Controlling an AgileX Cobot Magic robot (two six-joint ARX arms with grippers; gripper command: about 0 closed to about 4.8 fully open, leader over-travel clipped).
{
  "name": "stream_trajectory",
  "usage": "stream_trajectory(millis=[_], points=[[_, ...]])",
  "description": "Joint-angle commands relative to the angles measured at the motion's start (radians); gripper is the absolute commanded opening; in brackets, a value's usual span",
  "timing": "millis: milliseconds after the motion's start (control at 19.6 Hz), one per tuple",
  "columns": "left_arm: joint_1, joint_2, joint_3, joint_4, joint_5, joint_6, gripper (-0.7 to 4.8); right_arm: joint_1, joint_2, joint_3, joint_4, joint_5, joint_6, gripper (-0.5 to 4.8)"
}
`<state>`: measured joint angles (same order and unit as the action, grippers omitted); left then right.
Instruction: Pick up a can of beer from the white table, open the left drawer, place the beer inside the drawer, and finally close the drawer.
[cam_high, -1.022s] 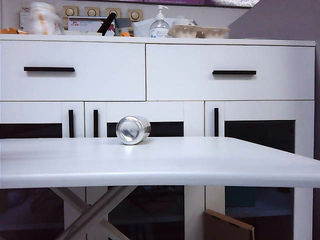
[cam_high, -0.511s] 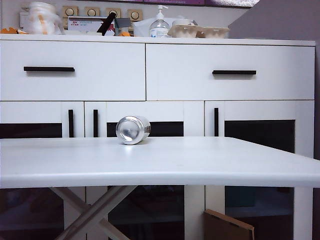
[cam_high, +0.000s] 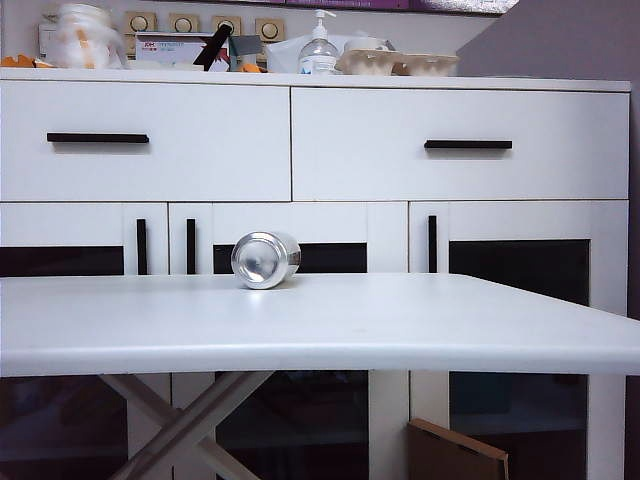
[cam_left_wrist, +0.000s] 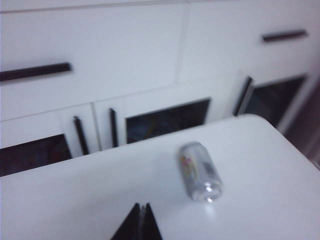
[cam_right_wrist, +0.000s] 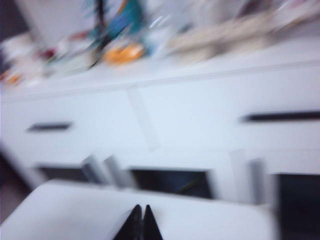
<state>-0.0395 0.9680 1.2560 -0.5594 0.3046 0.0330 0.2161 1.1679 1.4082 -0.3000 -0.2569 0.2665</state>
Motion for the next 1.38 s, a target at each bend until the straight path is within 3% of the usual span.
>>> stream_trajectory(millis=[51, 204, 307, 460, 715, 1175, 1226, 1278, 1380], points=[[-0.012, 0.003, 0.052, -0.027, 0.005, 0.023, -0.06, 0.07, 0.076, 0.077, 0.006, -0.006, 0.109, -0.05], [-0.03, 0.005, 0.063, -0.006, 0.007, 0.023, -0.06, 0.172, 0.203, 0.179, 0.005, -0.004, 0.135, -0.05], [-0.04, 0.011, 0.063, 0.008, 0.011, 0.021, -0.06, 0.19, 0.279, 0.237, 0.004, -0.006, 0.173, -0.05], [-0.066, 0.015, 0.067, 0.038, 0.01, 0.02, -0.06, 0.216, 0.423, 0.334, -0.009, -0.008, 0.344, -0.06], [-0.078, 0.031, 0.072, 0.032, 0.013, 0.023, -0.06, 0.229, 0.616, 0.481, -0.014, -0.019, 0.358, -0.05], [-0.078, 0.032, 0.072, 0.038, 0.01, 0.023, -0.06, 0.288, 0.787, 0.518, -0.035, 0.016, 0.321, -0.03], [-0.078, 0.032, 0.072, 0.038, 0.011, 0.022, -0.06, 0.297, 0.81, 0.518, -0.041, 0.019, 0.272, 0.95], [-0.078, 0.032, 0.072, 0.037, 0.011, 0.022, -0.06, 0.312, 0.836, 0.519, -0.043, 0.031, 0.255, 2.64], [-0.078, 0.032, 0.072, 0.038, 0.01, 0.022, -0.06, 0.32, 0.871, 0.52, -0.064, 0.037, 0.257, 4.25]])
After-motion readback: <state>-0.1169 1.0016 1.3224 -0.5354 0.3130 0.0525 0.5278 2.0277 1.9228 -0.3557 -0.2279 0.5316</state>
